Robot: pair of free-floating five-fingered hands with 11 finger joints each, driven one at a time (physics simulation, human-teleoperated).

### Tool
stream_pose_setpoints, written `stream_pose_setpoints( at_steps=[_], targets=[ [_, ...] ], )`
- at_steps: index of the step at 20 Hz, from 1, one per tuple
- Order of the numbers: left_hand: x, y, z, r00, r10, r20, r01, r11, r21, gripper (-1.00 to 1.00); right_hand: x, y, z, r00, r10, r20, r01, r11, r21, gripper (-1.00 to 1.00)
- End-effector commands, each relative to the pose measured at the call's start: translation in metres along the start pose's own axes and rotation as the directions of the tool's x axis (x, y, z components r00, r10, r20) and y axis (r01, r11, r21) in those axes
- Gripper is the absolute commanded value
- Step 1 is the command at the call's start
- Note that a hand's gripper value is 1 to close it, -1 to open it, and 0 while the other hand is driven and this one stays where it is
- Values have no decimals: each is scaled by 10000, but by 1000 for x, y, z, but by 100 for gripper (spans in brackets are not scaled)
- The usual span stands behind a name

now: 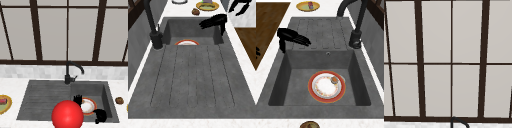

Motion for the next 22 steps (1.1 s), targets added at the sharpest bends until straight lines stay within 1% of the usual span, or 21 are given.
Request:
stream_pose_setpoints(
  at_steps=[1, 3, 4, 5, 6, 7, 11, 14, 15, 16, 17, 19, 20, 22],
  targets=[
    [-9, -1, 1, 9920, 1259, 119, -1259, 9920, 48, -100, 0, 0, 0, 10000, 0, 0, 0, 10000, 0, 0],
    [-17, -1, 2, 9866, 1632, 50, -1632, 9865, 93, -100, 0, 0, 0, 10000, 0, 0, 0, 10000, 0, 0],
    [-25, -2, 2, 9863, 1652, -6, -1652, 9862, 114, -100, 0, 0, 0, 10000, 0, 0, 0, 10000, 0, 0],
    [-35, -1, -1, 9879, 1550, -72, -1549, 9878, 131, -100, 0, 0, 0, 10000, 0, 0, 0, 10000, 0, 0],
    [-43, -1, -4, 9888, 1493, -68, -1493, 9888, 83, -100, 0, 0, 0, 10000, 0, 0, 0, 10000, 0, 0],
    [-51, -1, -4, 9888, 1491, -64, -1490, 9888, 75, -100, 0, 0, 0, 10000, 0, 0, 0, 10000, 0, 0],
    [-84, -5, -7, 9879, 1549, -51, -1549, 9879, 114, -100, 0, 0, 0, 10000, 0, 0, 0, 10000, 0, 0],
    [-106, -20, -14, 9851, 1719, -62, -1718, 9850, 143, -100, 0, 0, 0, 10000, 0, 0, 0, 10000, 0, 0],
    [-110, -21, -16, 9816, 1911, -24, -1909, 9811, 314, -100, 0, 0, 0, 10000, 0, 0, 0, 10000, 0, 0],
    [-115, -22, -16, 9787, 2053, -21, -2050, 9781, 357, -100, 0, 0, 0, 10000, 0, 0, 0, 10000, 0, 0],
    [-119, -24, -16, 9740, 2266, -15, -2264, 9733, 366, -100, 0, 0, 0, 10000, 0, 0, 0, 10000, 0, 0],
    [-129, -28, -16, 9658, 2594, -5, -2592, 9653, 316, -100, 0, 0, 0, 10000, 0, 0, 0, 10000, 0, 0],
    [-135, -30, -16, 9622, 2723, -8, -2722, 9618, 295, -100, 0, 0, 0, 10000, 0, 0, 0, 10000, 0, 0],
    [-149, -36, -16, 9564, 2919, -50, -2917, 9562, 254, -100, 0, 0, 0, 10000, 0, 0, 0, 10000, 0, 0]
  ],
)
